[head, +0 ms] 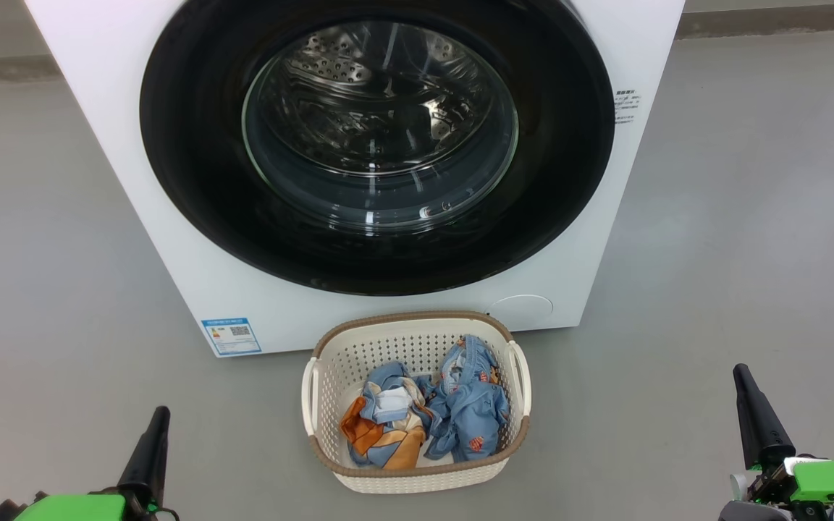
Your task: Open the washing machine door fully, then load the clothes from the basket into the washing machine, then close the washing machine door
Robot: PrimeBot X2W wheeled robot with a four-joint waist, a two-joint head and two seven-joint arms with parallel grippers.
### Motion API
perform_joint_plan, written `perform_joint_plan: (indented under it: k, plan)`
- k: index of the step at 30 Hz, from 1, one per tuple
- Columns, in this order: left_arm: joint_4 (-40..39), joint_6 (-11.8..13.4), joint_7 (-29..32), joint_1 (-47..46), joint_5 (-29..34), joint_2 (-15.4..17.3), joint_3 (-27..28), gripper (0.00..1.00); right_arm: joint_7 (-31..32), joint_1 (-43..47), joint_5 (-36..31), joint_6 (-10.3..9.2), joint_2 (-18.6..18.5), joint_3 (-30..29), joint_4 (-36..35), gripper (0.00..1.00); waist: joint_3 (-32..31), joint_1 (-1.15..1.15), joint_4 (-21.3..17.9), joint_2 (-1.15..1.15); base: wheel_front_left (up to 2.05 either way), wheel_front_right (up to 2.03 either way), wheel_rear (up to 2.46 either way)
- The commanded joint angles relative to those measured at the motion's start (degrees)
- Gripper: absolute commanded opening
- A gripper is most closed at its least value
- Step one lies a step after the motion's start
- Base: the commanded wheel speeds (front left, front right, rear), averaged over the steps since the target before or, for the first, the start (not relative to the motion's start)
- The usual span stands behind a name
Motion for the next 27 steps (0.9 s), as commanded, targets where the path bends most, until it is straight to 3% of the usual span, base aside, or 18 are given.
perform_joint_plan:
  k: [1, 27]
  plan:
    - [-1.05, -0.19, 0.35, -2.43, 0.74, 0.67, 1.95, 0.0, 0.42, -2.96, -0.64, 0.07, -0.48, 1.05, -1.59, 0.0, 0.0, 0.0, 0.0, 0.0, 0.0, 0.0, 0.0]
    - [-1.05, -0.19, 0.35, -2.43, 0.74, 0.67, 1.95, 0.0, 0.42, -2.96, -0.63, 0.07, -0.48, 1.05, -1.59, 0.0, 0.0, 0.0, 0.0, 0.0, 0.0, 0.0, 0.0]
